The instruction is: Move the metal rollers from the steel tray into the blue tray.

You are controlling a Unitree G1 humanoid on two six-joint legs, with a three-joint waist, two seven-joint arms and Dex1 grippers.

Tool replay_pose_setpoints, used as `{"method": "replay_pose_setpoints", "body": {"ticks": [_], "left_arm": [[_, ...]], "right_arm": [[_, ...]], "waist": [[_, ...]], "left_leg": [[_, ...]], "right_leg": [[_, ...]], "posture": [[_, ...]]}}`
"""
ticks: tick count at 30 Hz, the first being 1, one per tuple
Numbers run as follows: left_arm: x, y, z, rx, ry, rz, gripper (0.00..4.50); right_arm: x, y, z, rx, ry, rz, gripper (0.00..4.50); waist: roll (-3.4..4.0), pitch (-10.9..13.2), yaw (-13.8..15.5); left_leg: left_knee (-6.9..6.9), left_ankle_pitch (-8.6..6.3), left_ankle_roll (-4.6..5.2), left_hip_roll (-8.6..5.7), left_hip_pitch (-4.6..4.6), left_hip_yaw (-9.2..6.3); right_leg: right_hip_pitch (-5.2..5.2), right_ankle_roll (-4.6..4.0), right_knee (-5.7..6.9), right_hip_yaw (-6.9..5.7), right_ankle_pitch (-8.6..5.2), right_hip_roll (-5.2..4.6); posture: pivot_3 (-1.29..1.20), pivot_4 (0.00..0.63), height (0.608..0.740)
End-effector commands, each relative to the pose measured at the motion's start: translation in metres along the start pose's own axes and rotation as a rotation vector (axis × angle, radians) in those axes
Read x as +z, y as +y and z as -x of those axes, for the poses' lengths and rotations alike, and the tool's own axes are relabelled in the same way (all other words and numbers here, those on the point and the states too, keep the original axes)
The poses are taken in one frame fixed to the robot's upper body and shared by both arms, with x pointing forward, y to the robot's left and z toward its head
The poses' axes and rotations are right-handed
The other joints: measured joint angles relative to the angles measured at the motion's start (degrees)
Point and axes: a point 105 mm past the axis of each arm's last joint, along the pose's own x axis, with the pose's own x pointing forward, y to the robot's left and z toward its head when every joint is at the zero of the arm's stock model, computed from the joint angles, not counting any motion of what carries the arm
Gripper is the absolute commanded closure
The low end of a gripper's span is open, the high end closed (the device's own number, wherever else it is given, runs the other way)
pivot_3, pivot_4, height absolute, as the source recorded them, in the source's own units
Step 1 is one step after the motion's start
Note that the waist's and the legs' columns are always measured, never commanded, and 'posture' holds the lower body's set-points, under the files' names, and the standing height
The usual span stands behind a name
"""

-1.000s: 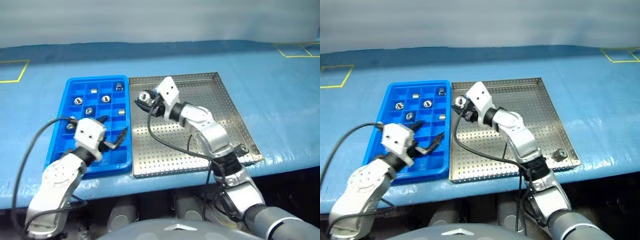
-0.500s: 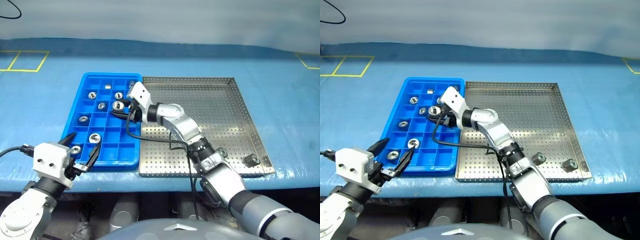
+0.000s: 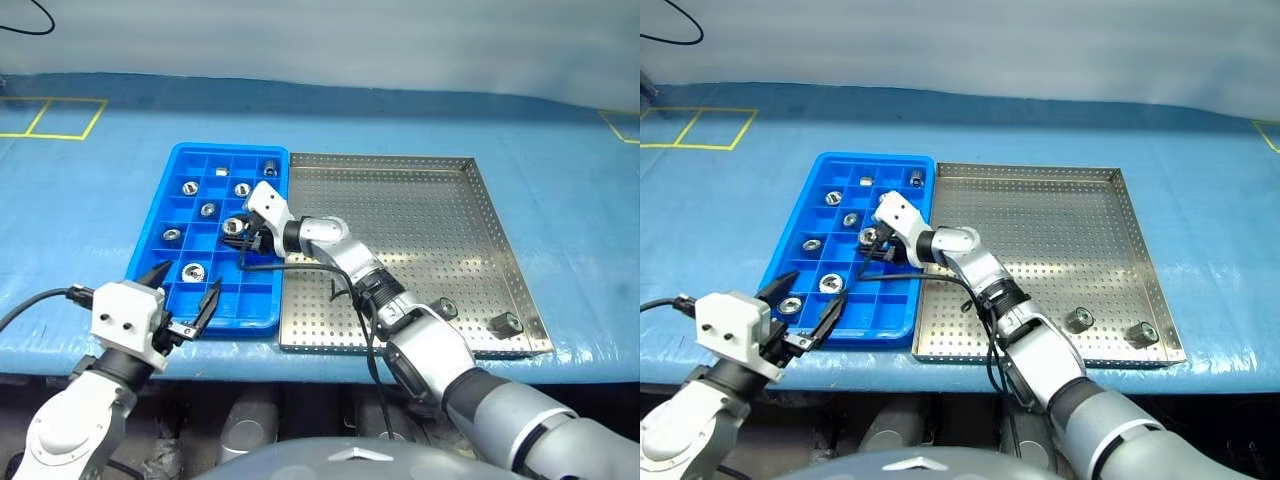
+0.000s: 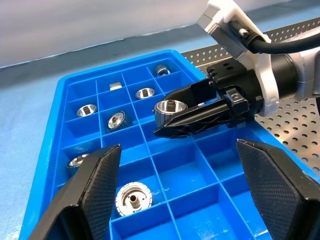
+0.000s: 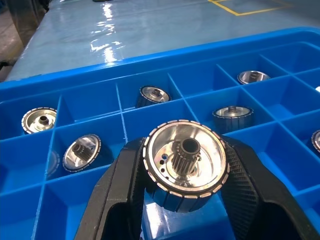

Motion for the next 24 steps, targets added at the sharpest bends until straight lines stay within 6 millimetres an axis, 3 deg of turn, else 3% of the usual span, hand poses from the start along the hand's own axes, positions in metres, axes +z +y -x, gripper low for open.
{"method": "replay_pose_setpoints", "body": {"ticks": [1,9,10,16,20,24], "left_arm": [[0.018,-0.008,0.002,-0.028,-0.059,-0.028,0.48],[0.018,-0.007,0.001,-0.029,-0.054,-0.036,0.48],[0.018,-0.007,0.001,-0.029,-0.054,-0.036,0.48],[0.018,-0.008,0.0,-0.036,-0.053,-0.038,0.48],[0.02,-0.014,-0.004,-0.069,-0.061,-0.033,0.48],[0.022,-0.023,-0.015,-0.134,-0.078,-0.022,0.48]], "right_arm": [[0.018,0.002,-0.009,0.004,-0.06,0.001,2.74],[0.021,0.014,-0.014,0.064,-0.073,-0.004,2.74],[0.022,0.015,-0.015,0.071,-0.073,-0.004,2.02],[0.025,0.018,-0.017,0.063,-0.094,0.014,0.21],[0.035,0.012,-0.012,0.024,-0.141,0.038,0.03],[0.052,-0.001,0.01,-0.047,-0.197,0.104,0.03]], "waist": [[0.0,0.0,0.0],[0.01,0.0,0.0],[0.01,0.0,0.0],[0.02,0.0,-0.1],[0.04,0.0,-0.1],[0.06,0.0,-0.3]], "left_leg": [[-0.02,0.02,-0.03,0.0,0.0,-0.05],[-0.06,0.07,-0.12,0.06,0.0,-0.26],[-0.06,0.07,-0.12,0.06,0.0,-0.26],[-0.08,0.08,-0.14,0.07,0.0,-0.28],[-0.08,0.09,-0.17,0.08,-0.01,-0.29],[-0.09,0.1,-0.18,0.09,-0.03,-0.32]], "right_leg": [[0.0,-0.01,0.0,-0.02,0.0,0.03],[0.05,-0.04,0.02,-0.1,-0.02,0.1],[0.05,-0.04,0.02,-0.1,-0.02,0.1],[0.05,-0.04,0.02,-0.12,-0.02,0.13],[0.04,-0.04,0.02,-0.12,-0.02,0.14],[0.03,-0.01,0.02,-0.13,0.0,0.15]], "posture": [[0.27,0.15,0.74],[0.27,0.15,0.74],[0.27,0.15,0.74],[0.26,0.15,0.74],[0.24,0.15,0.74],[0.18,0.15,0.74]]}}
